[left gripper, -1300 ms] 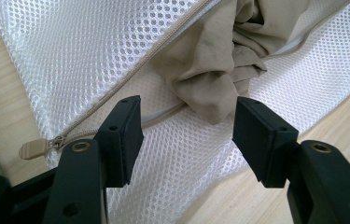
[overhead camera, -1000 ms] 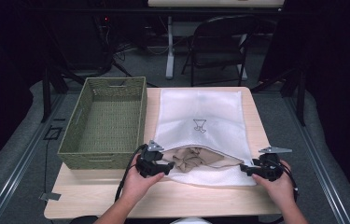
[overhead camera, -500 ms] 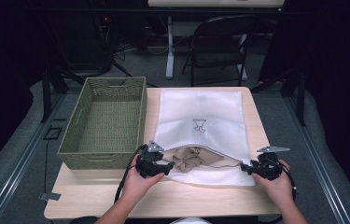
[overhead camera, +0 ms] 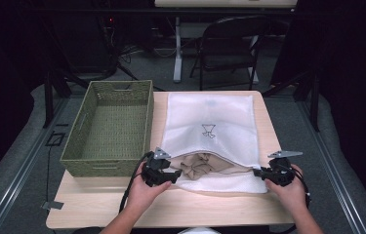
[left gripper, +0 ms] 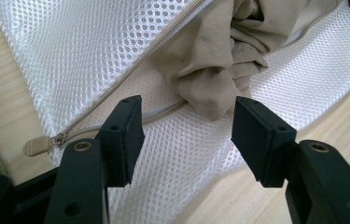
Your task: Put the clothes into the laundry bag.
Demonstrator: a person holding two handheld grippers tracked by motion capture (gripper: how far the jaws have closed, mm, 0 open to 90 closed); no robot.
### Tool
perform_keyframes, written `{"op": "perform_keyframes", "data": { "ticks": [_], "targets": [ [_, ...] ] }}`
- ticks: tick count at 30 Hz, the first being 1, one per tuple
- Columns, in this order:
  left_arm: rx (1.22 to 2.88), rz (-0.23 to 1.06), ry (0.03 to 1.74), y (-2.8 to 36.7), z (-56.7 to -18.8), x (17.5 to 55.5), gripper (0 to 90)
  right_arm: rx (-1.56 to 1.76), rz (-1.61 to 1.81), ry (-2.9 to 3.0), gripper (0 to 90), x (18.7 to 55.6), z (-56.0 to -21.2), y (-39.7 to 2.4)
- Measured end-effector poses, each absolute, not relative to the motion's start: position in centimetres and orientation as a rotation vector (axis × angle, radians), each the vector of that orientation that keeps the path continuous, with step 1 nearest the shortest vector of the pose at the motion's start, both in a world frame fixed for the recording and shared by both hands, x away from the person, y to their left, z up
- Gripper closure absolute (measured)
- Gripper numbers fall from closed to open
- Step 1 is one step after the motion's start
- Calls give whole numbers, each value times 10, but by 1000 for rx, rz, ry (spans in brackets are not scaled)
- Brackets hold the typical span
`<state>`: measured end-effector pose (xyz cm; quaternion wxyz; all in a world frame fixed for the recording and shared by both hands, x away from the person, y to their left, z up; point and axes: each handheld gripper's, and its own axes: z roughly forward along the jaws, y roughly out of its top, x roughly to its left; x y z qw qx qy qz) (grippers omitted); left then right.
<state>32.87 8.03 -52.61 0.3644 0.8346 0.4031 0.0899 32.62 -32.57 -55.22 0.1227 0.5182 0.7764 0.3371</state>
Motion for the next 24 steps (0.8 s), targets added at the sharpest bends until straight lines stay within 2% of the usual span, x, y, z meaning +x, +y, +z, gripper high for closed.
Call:
{"op": "perform_keyframes", "data": {
  "ticks": [24],
  "targets": [
    [2173,230,1184,90,-542,321,368,1498,887,2244,782,347,-549,-334]
  ]
}}
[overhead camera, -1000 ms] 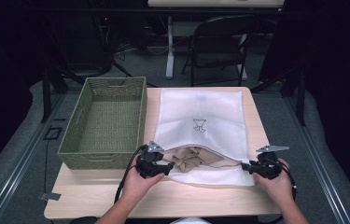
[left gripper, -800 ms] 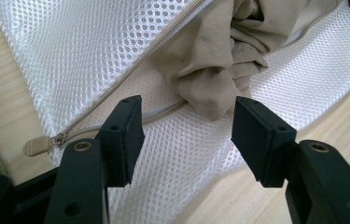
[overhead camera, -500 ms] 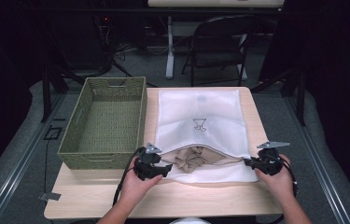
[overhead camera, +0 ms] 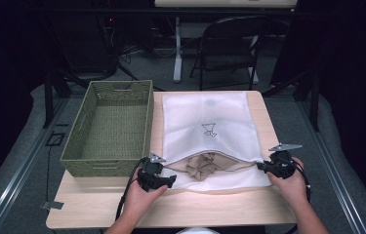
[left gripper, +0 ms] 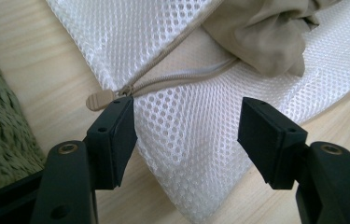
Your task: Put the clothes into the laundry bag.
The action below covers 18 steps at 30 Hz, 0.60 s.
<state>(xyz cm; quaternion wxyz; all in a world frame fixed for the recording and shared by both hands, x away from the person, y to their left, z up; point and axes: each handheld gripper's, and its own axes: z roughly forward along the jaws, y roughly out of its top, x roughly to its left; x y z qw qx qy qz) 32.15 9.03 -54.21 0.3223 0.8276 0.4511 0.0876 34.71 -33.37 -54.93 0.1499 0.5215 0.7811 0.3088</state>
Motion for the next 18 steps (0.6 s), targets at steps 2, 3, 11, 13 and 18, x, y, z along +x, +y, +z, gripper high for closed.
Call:
{"op": "perform_keyframes", "data": {
  "ticks": [2,3,11,13,18],
  "targets": [
    [2180,237,1195,90,-544,321,363,1496,889,2252,782,348,-549,-334],
    [2188,237,1197,90,-545,321,359,1499,892,2253,781,348,-549,-335],
    [2197,220,1220,92,-551,323,342,1498,885,2251,782,350,-550,-334],
    [2198,211,1226,91,-553,324,339,1497,880,2245,781,349,-550,-334],
    [2199,197,1247,93,-555,325,339,1493,878,2249,780,349,-550,-334]
  ]
}}
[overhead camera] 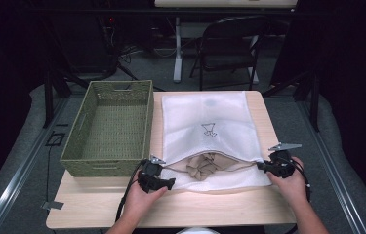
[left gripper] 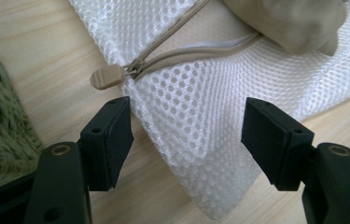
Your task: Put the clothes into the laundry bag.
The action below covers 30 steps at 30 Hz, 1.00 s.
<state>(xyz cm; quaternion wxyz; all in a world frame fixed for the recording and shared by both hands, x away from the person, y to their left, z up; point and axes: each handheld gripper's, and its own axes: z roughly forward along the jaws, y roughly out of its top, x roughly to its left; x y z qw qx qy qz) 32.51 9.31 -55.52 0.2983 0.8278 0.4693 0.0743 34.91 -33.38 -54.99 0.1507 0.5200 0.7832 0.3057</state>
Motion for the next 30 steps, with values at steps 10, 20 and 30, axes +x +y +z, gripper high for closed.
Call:
{"op": "perform_keyframes", "data": {
  "ticks": [10,20,30],
  "targets": [
    [2209,151,1255,93,-560,328,330,1488,869,2255,780,349,-550,-333],
    [2205,151,1245,90,-564,330,351,1490,862,2250,780,348,-550,-331],
    [2215,189,1238,85,-565,332,397,1475,864,2260,780,346,-551,-329]
  ]
}}
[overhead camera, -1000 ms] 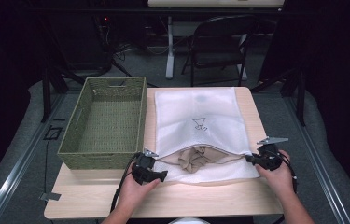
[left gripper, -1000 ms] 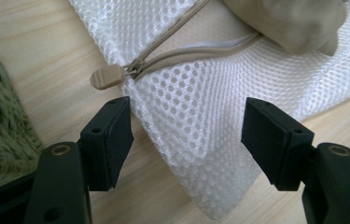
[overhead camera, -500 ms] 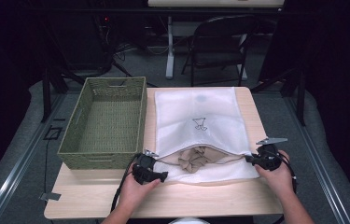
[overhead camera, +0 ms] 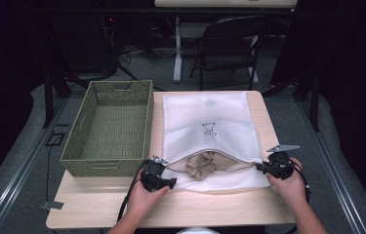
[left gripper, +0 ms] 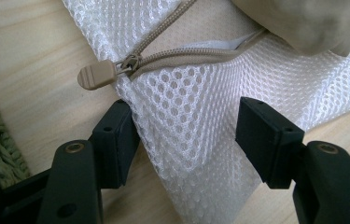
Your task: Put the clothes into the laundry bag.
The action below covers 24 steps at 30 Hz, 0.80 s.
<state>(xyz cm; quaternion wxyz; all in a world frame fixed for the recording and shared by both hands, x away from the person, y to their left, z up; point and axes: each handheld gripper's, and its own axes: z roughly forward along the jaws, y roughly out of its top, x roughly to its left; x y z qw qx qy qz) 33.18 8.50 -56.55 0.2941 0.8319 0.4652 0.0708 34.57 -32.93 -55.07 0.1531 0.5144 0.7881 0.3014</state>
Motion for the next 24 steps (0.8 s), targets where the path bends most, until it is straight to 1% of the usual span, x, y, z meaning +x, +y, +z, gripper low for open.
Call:
{"op": "perform_keyframes", "data": {
  "ticks": [8,13,17,24],
  "targets": [
    [2214,228,1231,82,-566,333,426,1460,879,2276,780,344,-551,-327],
    [2227,240,1218,81,-565,332,464,1450,878,2279,780,343,-551,-326],
    [2230,239,1194,81,-565,333,584,1444,874,2282,780,342,-550,-324],
    [2226,259,1210,81,-563,332,669,1433,882,2301,781,340,-549,-320]
  ]
}}
